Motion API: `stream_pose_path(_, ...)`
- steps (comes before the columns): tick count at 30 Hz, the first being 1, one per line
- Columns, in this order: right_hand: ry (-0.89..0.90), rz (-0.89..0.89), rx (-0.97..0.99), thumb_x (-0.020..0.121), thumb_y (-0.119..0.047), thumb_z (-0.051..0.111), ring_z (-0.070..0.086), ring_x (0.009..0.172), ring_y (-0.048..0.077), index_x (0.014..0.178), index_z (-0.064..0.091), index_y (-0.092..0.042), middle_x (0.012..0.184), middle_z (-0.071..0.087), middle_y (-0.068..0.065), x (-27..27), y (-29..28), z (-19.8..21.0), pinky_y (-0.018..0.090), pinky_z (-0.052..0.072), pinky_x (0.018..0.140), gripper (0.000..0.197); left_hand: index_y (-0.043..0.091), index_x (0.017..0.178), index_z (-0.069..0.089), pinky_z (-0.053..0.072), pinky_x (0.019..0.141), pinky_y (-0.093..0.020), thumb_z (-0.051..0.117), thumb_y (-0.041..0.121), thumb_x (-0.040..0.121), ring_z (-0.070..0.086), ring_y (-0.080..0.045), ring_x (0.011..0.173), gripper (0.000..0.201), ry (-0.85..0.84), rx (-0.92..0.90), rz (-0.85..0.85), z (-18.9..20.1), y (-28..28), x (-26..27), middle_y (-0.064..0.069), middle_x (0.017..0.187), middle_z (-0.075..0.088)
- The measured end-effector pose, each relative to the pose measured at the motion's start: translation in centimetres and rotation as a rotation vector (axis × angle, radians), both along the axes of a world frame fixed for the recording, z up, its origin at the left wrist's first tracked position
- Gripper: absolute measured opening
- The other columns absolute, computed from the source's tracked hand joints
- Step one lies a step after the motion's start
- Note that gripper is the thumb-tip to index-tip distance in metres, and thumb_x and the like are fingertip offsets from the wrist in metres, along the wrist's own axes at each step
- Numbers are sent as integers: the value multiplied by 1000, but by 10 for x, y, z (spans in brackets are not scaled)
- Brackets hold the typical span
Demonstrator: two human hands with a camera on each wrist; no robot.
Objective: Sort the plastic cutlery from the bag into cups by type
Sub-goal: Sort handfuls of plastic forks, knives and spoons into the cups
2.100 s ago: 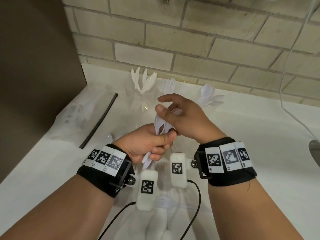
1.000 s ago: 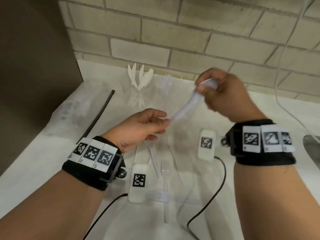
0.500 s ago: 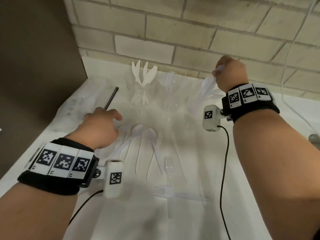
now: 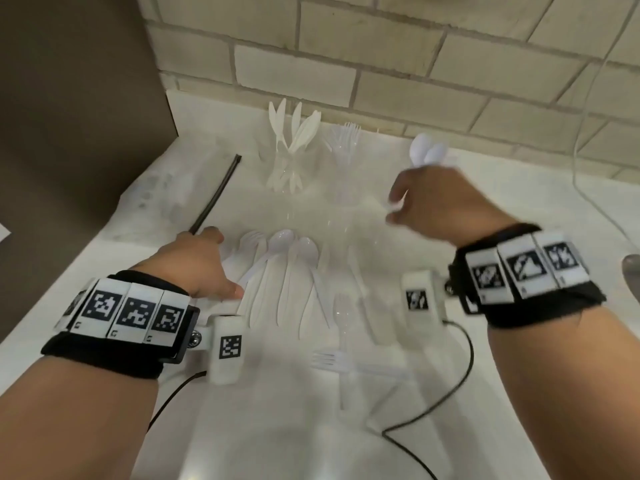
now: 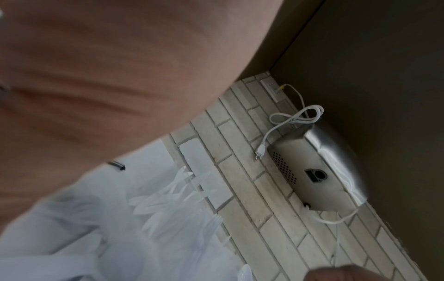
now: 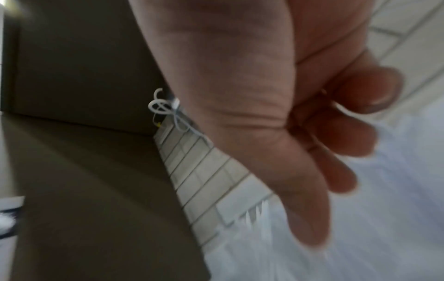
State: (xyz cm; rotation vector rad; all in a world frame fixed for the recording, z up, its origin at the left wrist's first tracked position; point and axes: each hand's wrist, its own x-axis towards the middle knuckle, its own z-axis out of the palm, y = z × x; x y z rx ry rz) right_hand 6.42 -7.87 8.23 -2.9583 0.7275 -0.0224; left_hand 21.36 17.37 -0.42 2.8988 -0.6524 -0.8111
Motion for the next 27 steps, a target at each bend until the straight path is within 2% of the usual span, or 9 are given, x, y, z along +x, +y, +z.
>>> stream_pose_path(2, 247, 134, 83, 73, -36, 77, 59, 96, 19, 93, 66, -20, 88, 56, -6, -18, 30, -17, 22, 38, 76, 27, 26, 146, 22, 48, 98, -44, 85, 52, 54, 49, -35, 122, 115, -6, -9, 0, -1, -1, -3, -15, 143, 35)
stream_pose_path(5, 561, 211, 246, 62, -42, 84, 63, 82, 16, 92, 69, -21, 87, 66, -4, -42, 62, -36, 29, 52, 74, 39, 28, 146, 19, 44, 101, -47, 85, 56, 51, 44, -36, 127, 119, -7, -18, -36, -3, -3, -9, -12, 145, 33)
stream_pose_path(8, 732, 221, 298, 61, -42, 85, 61, 78, 15, 93, 66, -17, 91, 68, -1, -55, 79, -52, 28, 48, 63, 45, 33, 145, 15, 42, 102, -50, 84, 59, 48, 38, -36, 130, 122, -4, -16, -86, -5, -6, -17, -8, 144, 32)
stream_pose_path(11, 713, 252, 233, 64, -35, 83, 64, 75, 18, 86, 69, -13, 86, 70, 2, -59, 88, -60, 29, 50, 60, 35, 34, 146, 13, 41, 102, -49, 84, 54, 53, 36, -36, 131, 118, 4, -21, -101, -6, -9, -23, -7, 143, 30)
stream_pose_path(15, 681, 256, 243, 65, -20, 77, 66, 71, 22, 80, 71, -9, 72, 67, 3, -57, 92, -65, 27, 49, 58, 20, 36, 144, 15, 49, 95, -46, 85, 45, 58, 50, -31, 119, 111, 51, -102, -125, -4, -15, -29, -6, 141, 30)
stream_pose_path(17, 672, 257, 244, 65, -19, 74, 62, 66, 21, 81, 70, -9, 69, 63, 2, -56, 95, -66, 23, 44, 55, 20, 36, 146, 15, 51, 92, -40, 84, 41, 63, 53, -27, 114, 108, 86, -151, -147, -5, -19, -31, -5, 140, 31)
stream_pose_path(20, 612, 225, 297, 66, -23, 69, 64, 62, 19, 76, 71, -9, 70, 71, 6, -55, 89, -59, 24, 46, 54, 18, 35, 148, 15, 47, 95, -35, 78, 42, 71, 53, -25, 114, 100, 109, -236, -171, -6, -22, -31, -8, 140, 36)
stream_pose_path(23, 408, 45, 428, 70, -25, 66, 63, 53, 10, 65, 69, -12, 59, 71, 3, -52, 64, -43, 22, 47, 54, 14, 32, 149, 17, 42, 100, -33, 73, 39, 78, 51, -26, 121, 90, 86, -287, -149, -6, -20, -27, -12, 142, 38)
stream_pose_path(27, 180, -281, 643, 75, -14, 66, 67, 53, 14, 75, 68, -6, 57, 70, 3, -53, 39, -49, 22, 47, 52, 9, 38, 147, 15, 44, 98, -31, 79, 49, 67, 52, -24, 118, 103, 141, -258, -175, -1, -19, -32, -9, 140, 35)
